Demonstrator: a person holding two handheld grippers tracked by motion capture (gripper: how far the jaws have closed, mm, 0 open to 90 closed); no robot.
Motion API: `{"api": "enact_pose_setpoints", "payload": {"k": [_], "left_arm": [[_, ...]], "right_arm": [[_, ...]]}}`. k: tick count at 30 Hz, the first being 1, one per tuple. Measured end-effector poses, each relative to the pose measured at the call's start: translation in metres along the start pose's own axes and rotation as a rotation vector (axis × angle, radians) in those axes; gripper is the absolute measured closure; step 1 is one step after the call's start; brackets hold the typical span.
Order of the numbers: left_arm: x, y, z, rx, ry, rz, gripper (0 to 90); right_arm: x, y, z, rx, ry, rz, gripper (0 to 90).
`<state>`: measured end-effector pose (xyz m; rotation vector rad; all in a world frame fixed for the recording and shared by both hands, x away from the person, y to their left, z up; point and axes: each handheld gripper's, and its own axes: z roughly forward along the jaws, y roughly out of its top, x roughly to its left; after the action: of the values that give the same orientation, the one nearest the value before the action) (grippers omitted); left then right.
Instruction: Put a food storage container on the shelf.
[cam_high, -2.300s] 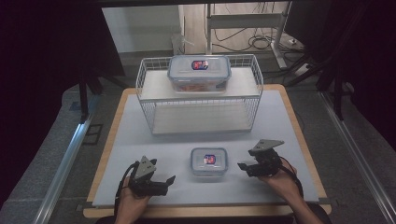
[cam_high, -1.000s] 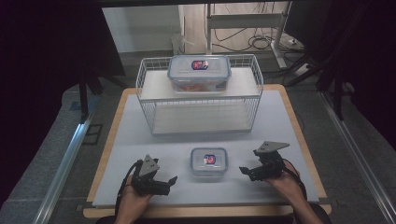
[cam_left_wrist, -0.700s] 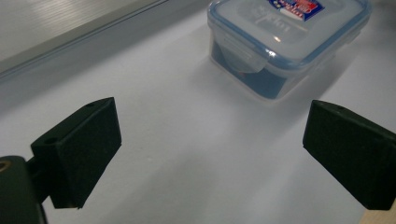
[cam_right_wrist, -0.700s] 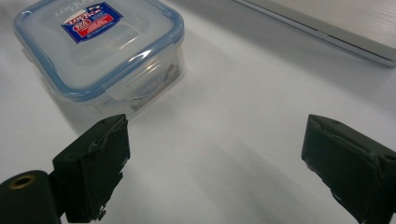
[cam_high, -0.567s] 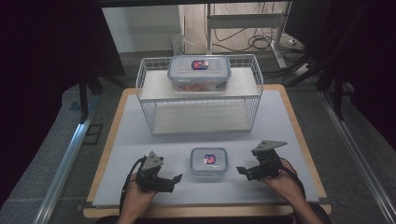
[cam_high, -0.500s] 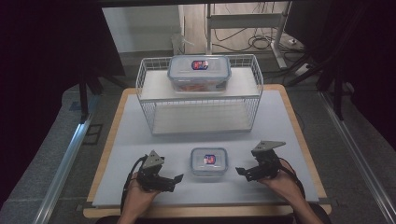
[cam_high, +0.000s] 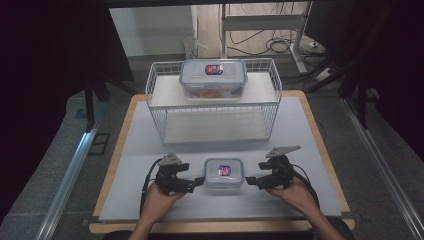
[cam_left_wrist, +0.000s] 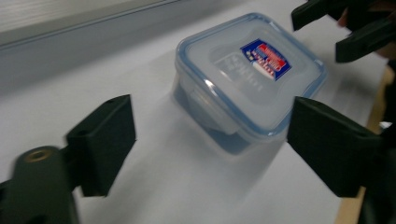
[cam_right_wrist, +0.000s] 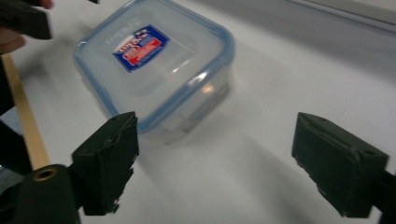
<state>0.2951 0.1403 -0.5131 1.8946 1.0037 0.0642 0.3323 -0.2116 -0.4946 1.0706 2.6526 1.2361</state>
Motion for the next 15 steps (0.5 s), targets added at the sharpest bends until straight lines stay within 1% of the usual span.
{"api": "enact_pose_setpoints", "payload": {"k": [1,4,6,7,10,11,12,13,15], "left_arm": [[0.002,0.001,0.003,0.005,-0.005,-0.010,19.9],[0.009,0.004,0.012,0.027,-0.012,-0.019,21.0],[0.012,0.006,0.018,0.038,-0.034,-0.036,21.2],[0.013,0.007,0.021,0.042,-0.047,-0.036,21.2],[0.013,0.009,0.029,0.065,-0.065,-0.039,20.9],[0.014,0.010,0.031,0.069,-0.085,-0.043,20.1],[0.015,0.010,0.032,0.072,-0.099,-0.058,19.9],[0.015,0.009,0.033,0.073,-0.111,-0.072,19.8],[0.017,0.008,0.035,0.089,-0.141,-0.078,19.9]], "right_arm": [[0.000,0.001,0.002,0.001,0.003,-0.005,17.0],[0.001,0.004,0.007,0.006,0.021,-0.001,17.9],[0.000,0.005,0.011,0.010,0.038,0.004,19.6],[0.000,0.006,0.012,0.004,0.053,0.013,21.0],[-0.002,0.010,0.016,0.004,0.073,0.027,24.8],[-0.002,0.011,0.018,0.008,0.079,0.034,25.2],[-0.003,0.011,0.020,0.015,0.087,0.041,25.4],[-0.004,0.012,0.022,0.020,0.107,0.057,26.1],[-0.005,0.012,0.026,0.030,0.139,0.079,26.2]]}}
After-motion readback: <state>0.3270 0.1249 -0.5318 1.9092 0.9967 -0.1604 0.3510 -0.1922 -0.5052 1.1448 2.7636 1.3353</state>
